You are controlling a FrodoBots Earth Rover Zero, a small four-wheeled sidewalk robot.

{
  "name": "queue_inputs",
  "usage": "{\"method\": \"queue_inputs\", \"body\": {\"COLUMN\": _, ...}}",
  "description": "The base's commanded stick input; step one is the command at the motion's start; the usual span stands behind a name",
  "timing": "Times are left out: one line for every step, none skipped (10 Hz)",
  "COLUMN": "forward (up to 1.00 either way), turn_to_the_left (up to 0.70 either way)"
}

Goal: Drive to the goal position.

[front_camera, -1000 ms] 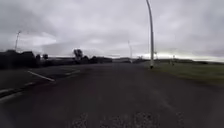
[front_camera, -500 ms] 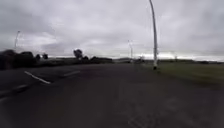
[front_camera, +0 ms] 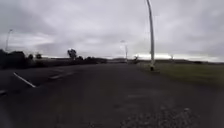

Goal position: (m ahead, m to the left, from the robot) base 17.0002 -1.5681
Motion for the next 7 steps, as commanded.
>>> {"method": "queue_inputs", "body": {"forward": 1.0, "turn_to_the_left": 0.0}}
{"method": "queue_inputs", "body": {"forward": 1.0, "turn_to_the_left": 0.0}}
{"method": "queue_inputs", "body": {"forward": 1.0, "turn_to_the_left": 0.0}}
{"method": "queue_inputs", "body": {"forward": 1.0, "turn_to_the_left": 0.0}}
{"method": "queue_inputs", "body": {"forward": 1.0, "turn_to_the_left": 0.0}}
{"method": "queue_inputs", "body": {"forward": 1.0, "turn_to_the_left": 0.0}}
{"method": "queue_inputs", "body": {"forward": 1.0, "turn_to_the_left": 0.0}}
